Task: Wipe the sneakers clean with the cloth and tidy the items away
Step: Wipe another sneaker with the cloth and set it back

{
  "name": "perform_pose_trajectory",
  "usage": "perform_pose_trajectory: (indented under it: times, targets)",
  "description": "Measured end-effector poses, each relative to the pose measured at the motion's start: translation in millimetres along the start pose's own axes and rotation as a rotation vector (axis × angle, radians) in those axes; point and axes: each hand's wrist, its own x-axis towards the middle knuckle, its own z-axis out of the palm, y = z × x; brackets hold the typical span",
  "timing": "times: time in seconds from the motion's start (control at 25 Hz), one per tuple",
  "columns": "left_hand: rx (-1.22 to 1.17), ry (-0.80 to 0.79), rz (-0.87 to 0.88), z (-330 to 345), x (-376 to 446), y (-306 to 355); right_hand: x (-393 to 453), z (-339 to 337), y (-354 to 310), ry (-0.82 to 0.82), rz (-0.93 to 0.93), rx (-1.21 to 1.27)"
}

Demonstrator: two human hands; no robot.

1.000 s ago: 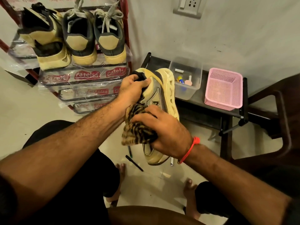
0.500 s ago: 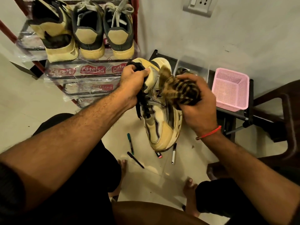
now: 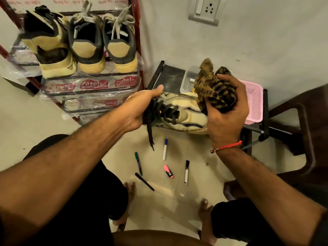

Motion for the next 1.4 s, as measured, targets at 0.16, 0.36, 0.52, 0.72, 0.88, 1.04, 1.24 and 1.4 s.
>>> perform_pose_trajectory:
  times: [0.16,0.36,0.52,0.72,0.88,1.04,1.24,1.4]
  targets:
    - [0.745,0.234,0.456,11.2,8.2,-14.8,1.4,-1.2,5.5,0.027,0.023,-0.007]
    - [0.715,0.228,0.520,14.4,4.9,-19.8,4.6,0.8,9.7,0.044,0.116,0.069]
    - [0.561,0.226,0.421,9.3,8.7,-14.4,-0.2,5.4,3.3,-0.015,0.196,0.101]
    - [0.434,0.333,0.420,-4.5,18.9,-15.8,-11.1,8.1,-5.8,-0.160,0.330,0.209]
    - [0.443,0.450,0.502,-12.7,19.4,-9.8,3.0,-1.0,-11.5,-0.468,0.353,0.165]
    - [0.609,0.294,0.728,-2.4,13.9,-11.3,6.2,-5.4,-12.1,-0.765,-0.111,-0.199]
    - [0.562,0.302,0.807,2.5,19.7,-11.9,9.9,-2.6,-7.6,-0.666,-0.017,-0.190]
    - [0.635,0.333,0.808,-4.0,17.7,-17.1,-12.0,0.3,-26.0,-1.066,-0.236,-0.160]
